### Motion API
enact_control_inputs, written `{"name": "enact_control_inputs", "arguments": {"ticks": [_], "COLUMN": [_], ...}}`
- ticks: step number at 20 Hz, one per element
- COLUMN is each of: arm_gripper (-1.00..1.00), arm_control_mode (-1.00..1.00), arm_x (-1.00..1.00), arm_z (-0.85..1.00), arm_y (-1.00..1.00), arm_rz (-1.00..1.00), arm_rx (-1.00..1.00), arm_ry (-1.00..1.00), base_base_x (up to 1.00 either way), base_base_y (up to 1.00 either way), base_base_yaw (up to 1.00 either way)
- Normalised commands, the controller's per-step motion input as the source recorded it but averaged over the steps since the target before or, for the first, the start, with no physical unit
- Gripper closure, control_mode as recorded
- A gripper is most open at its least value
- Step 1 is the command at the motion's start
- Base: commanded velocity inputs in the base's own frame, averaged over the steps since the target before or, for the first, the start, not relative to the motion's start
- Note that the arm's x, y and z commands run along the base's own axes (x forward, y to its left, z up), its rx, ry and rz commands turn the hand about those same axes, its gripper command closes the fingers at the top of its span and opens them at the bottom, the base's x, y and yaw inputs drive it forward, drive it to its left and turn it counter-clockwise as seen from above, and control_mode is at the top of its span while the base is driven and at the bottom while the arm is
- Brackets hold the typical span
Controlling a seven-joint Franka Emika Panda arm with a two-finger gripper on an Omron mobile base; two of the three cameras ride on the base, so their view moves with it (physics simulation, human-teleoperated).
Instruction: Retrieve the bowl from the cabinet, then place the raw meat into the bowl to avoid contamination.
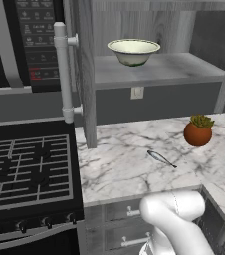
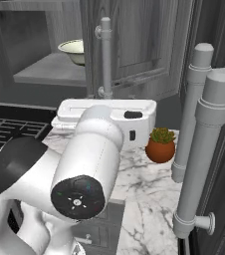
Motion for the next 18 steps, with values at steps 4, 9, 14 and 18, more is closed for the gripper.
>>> {"name": "enact_control_inputs", "arguments": {"ticks": [4,9,14,18], "arm_gripper": [-1.00,-1.00,-1.00,-1.00], "arm_control_mode": [-1.00,-1.00,-1.00,-1.00], "arm_x": [-0.73,-0.58,-0.12,0.02], "arm_z": [-0.55,-0.58,-0.39,-0.24], "arm_y": [0.69,0.83,0.80,0.81], "arm_rz": [0.00,0.00,-0.01,-0.06], "arm_rx": [-0.21,-0.29,-0.28,-0.22], "arm_ry": [-0.09,-0.08,-0.03,-0.07], "base_base_x": [0.00,0.00,0.00,0.00], "base_base_y": [0.00,0.00,0.00,0.00], "base_base_yaw": [0.00,0.00,0.00,0.00]}}
